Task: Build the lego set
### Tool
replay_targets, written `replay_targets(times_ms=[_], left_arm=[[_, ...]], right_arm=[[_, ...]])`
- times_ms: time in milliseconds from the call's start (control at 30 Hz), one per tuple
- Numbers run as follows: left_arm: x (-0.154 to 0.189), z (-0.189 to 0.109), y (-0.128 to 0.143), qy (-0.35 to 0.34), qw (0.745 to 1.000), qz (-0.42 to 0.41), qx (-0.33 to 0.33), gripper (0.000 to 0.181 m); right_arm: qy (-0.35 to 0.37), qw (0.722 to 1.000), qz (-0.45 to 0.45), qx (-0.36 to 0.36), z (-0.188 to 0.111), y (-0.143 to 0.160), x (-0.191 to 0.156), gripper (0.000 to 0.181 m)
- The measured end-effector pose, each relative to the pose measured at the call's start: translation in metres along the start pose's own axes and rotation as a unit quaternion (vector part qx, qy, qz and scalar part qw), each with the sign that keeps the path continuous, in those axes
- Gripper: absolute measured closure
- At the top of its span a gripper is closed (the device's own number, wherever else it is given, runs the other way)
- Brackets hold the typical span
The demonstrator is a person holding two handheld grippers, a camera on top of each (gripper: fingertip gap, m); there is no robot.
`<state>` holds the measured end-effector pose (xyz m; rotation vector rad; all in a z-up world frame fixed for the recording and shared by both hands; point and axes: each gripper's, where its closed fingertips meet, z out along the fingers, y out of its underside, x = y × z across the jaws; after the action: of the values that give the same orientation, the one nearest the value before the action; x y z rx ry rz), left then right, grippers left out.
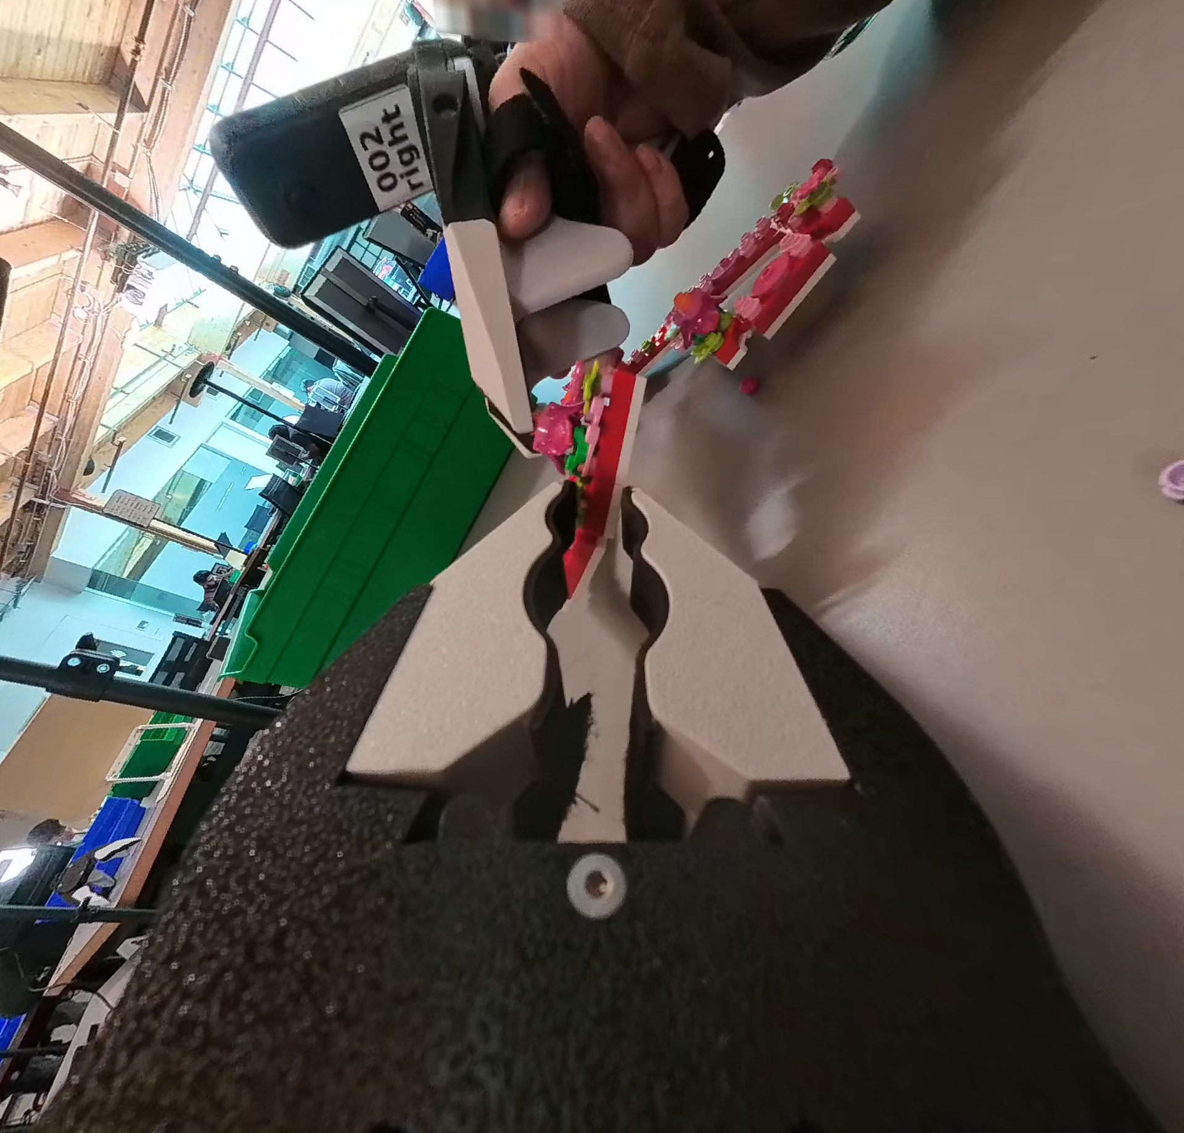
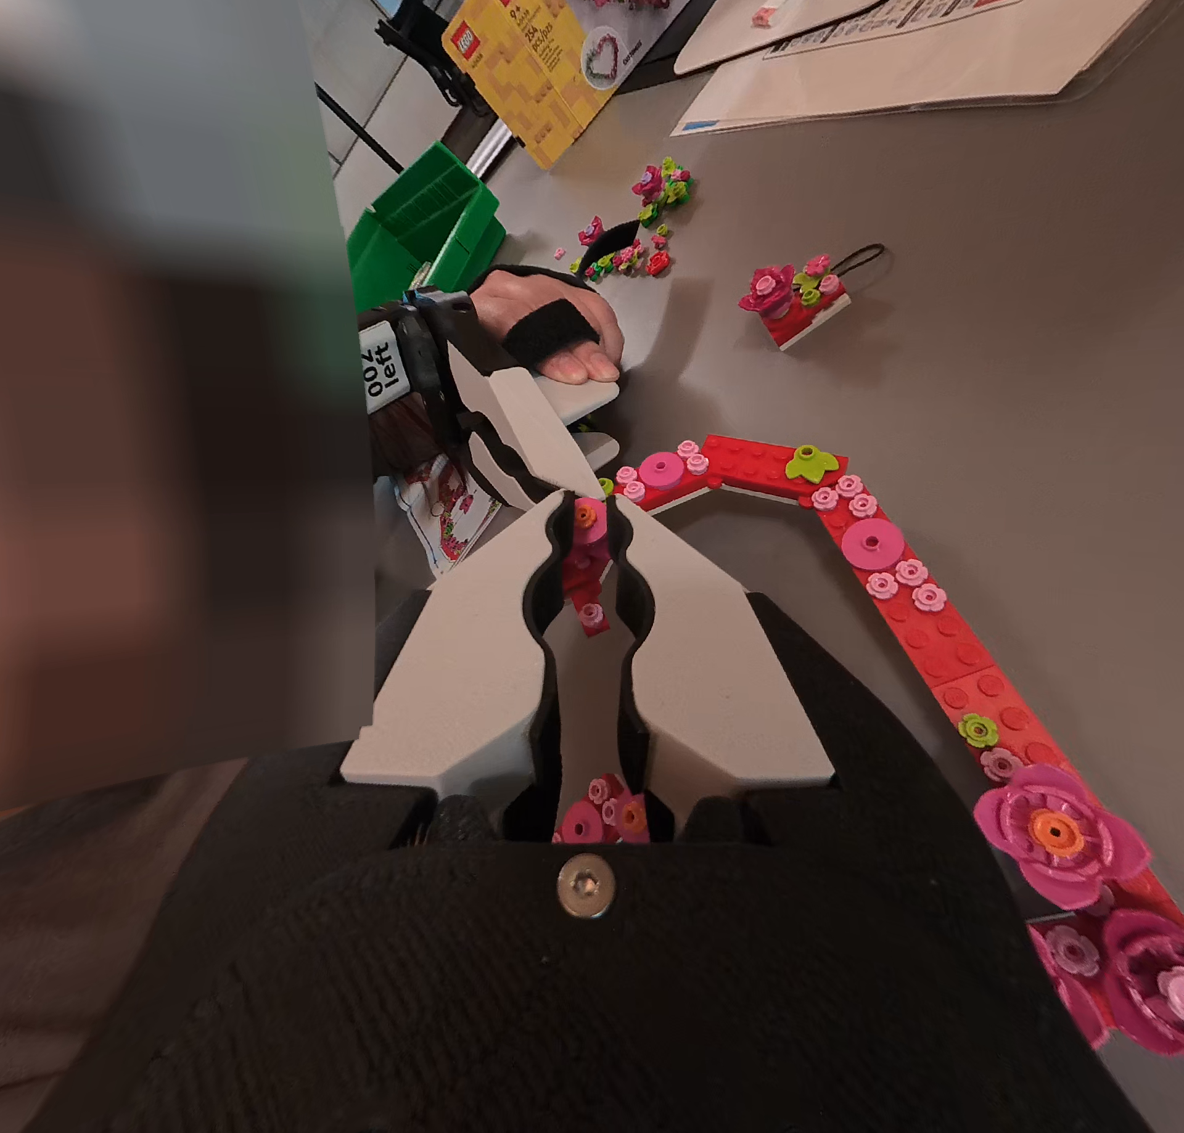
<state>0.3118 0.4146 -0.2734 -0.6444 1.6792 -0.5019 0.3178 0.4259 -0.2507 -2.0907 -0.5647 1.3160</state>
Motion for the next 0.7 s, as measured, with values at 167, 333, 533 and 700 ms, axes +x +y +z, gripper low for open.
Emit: replay_targets(times_ms=[167, 333, 533, 700], left_arm=[[0.0016, 0.0003, 0.0005, 0.003, 1.0, 0.003, -0.002, 0.17], [0.0034, 0.0009, 0.0017, 0.008, 1.0, 0.004, -0.005, 0.17], [0.0058, 0.0018, 0.0024, 0.012, 1.0, 0.011, -0.009, 0.17], [0.0067, 0.0019, 0.0025, 0.014, 1.0, 0.013, -0.009, 0.17]], right_arm=[[0.016, 1.0, -0.015, -0.006, 0.0017, 0.0011, 0.0005, 0.174], [0.024, 1.0, -0.017, -0.006, 0.0039, 0.0016, 0.0016, 0.174], [0.011, 1.0, -0.02, -0.015, 0.0036, 0.006, 0.0026, 0.171], [0.0, 0.999, -0.028, -0.018, 0.0029, 0.0079, 0.0026, 0.168]])
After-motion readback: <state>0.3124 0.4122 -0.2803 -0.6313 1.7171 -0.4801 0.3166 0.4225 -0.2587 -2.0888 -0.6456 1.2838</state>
